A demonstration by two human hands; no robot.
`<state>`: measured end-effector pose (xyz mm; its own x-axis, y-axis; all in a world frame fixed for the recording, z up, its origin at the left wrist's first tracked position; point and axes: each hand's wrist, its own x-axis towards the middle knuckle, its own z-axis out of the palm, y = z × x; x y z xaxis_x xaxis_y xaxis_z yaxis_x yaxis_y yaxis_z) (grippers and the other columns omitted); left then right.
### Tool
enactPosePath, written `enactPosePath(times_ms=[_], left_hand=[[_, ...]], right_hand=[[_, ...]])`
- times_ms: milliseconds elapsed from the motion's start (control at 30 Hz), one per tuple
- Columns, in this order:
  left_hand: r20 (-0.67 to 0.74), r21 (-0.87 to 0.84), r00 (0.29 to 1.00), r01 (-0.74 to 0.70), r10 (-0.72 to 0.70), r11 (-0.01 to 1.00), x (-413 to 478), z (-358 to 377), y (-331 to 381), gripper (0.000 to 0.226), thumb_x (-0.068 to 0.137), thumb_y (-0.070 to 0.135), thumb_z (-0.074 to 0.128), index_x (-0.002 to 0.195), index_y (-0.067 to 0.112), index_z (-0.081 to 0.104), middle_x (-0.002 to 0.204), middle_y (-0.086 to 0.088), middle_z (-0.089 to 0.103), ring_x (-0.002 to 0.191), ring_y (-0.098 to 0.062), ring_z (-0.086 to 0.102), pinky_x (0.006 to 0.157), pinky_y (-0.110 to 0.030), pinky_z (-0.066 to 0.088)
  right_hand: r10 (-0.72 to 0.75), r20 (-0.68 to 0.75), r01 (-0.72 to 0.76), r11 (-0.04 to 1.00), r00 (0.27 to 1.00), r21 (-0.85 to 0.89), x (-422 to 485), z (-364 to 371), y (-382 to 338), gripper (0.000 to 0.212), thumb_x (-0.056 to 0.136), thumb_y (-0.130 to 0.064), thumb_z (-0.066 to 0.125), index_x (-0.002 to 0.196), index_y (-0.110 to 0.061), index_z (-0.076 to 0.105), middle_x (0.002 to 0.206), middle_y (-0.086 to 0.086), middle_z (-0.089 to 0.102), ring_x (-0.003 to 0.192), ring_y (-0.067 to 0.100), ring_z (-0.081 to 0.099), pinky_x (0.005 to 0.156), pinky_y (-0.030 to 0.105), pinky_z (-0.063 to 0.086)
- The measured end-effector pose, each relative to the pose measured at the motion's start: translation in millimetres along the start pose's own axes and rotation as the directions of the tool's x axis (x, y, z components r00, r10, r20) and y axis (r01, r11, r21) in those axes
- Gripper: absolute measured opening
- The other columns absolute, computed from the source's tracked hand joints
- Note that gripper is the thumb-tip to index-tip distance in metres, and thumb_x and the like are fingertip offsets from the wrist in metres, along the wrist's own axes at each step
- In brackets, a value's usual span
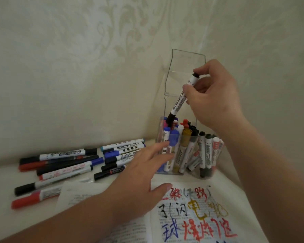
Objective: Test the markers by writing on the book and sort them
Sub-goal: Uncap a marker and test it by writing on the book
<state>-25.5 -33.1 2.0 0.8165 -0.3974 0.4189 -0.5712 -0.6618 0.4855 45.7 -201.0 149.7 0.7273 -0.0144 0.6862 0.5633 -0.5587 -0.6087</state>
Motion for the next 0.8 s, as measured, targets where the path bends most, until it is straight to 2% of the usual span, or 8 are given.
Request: enactPosePath(times_ms=[167,300,367,433,533,667,733,800], left_hand=[[-0.002,0.018,1.0,-0.024,0.024,1.0,0,1,-1,0.065,0.095,0.046,0.061,0.151,0.05,0.027,0.154,0.044,-0.007,0.145,0.014,-0.008,0.119,-0.025,0.008],[0.001,0.024,0.999,-0.043,0.043,0.999,-1,2,-3,0.064,0.096,0.045,0.061,0.151,0.047,0.029,0.156,0.041,-0.004,0.147,0.011,-0.007,0.119,-0.023,0.006],[0.003,0.034,0.999,-0.045,0.045,0.998,-1,3,-3,0.064,0.096,0.046,0.06,0.152,0.046,0.028,0.157,0.04,-0.003,0.146,0.013,-0.009,0.117,-0.018,0.002],[0.001,0.04,0.999,-0.051,0.051,0.998,-1,3,-3,0.064,0.096,0.047,0.059,0.152,0.046,0.028,0.157,0.039,-0.002,0.145,0.014,-0.01,0.115,-0.015,-0.001],[0.011,0.036,0.998,-0.057,0.056,0.998,-1,3,-4,0.065,0.096,0.047,0.059,0.152,0.047,0.026,0.157,0.039,-0.002,0.145,0.013,-0.01,0.115,-0.015,-0.002],[0.021,0.011,0.998,-0.059,0.059,0.998,-1,2,-4,0.062,0.097,0.045,0.059,0.151,0.049,0.027,0.155,0.043,-0.001,0.145,0.013,-0.01,0.115,-0.016,-0.001],[-0.005,0.018,0.998,-0.063,0.063,0.998,-1,3,-4,0.054,0.1,0.043,0.054,0.149,0.048,0.032,0.155,0.041,0.01,0.146,0.012,-0.001,0.117,-0.017,0.003],[-0.06,-0.005,0.997,-0.044,0.043,0.999,-1,6,-7,0.04,0.105,0.037,0.043,0.145,0.044,0.044,0.145,0.035,0.037,0.14,0.009,0.024,0.117,-0.019,0.02]], right_hand=[[-0.031,-0.02,0.029,0.994,0.999,-0.101,-5,1,7,0.02,0.092,-0.018,0.067,0.102,-0.03,0.055,0.073,0.0,0.066,0.057,0.01,0.061,0.048,0.019,0.049],[0.095,0.266,0.009,0.931,0.959,-0.365,-12,19,13,0.003,0.095,-0.023,0.066,0.093,-0.021,0.064,0.076,-0.001,0.066,0.066,0.012,0.064,0.051,0.023,0.05],[0.156,0.394,0.099,0.826,0.906,-0.555,-16,26,17,0.022,0.098,-0.029,0.06,0.083,-0.016,0.069,0.073,0.003,0.066,0.069,0.022,0.064,0.058,0.03,0.052],[0.16,0.443,0.122,0.831,0.882,-0.542,-17,27,19,0.038,0.102,-0.033,0.053,0.074,-0.012,0.068,0.068,0.007,0.067,0.063,0.024,0.062,0.059,0.035,0.052],[0.08,0.41,0.087,0.924,0.908,-0.373,-21,18,17,0.04,0.104,-0.028,0.05,0.07,-0.01,0.061,0.068,0.005,0.063,0.059,0.019,0.053,0.057,0.033,0.042],[-0.061,0.119,0.091,0.959,0.991,-0.267,-23,-19,10,0.012,0.1,-0.02,0.059,0.099,-0.026,0.07,0.091,-0.015,0.065,0.067,-0.002,0.054,0.061,0.018,0.043],[0.028,0.061,-0.002,0.924,0.998,-0.383,-14,-43,13,0.01,0.099,-0.029,0.059,0.097,-0.028,0.069,0.09,-0.018,0.065,0.076,0.0,0.059,0.062,0.021,0.043],[0.215,0.166,-0.091,0.831,0.962,-0.548,-3,-58,20,0.03,0.1,-0.047,0.054,0.094,-0.022,0.071,0.088,-0.01,0.068,0.083,0.01,0.063,0.069,0.029,0.046]])
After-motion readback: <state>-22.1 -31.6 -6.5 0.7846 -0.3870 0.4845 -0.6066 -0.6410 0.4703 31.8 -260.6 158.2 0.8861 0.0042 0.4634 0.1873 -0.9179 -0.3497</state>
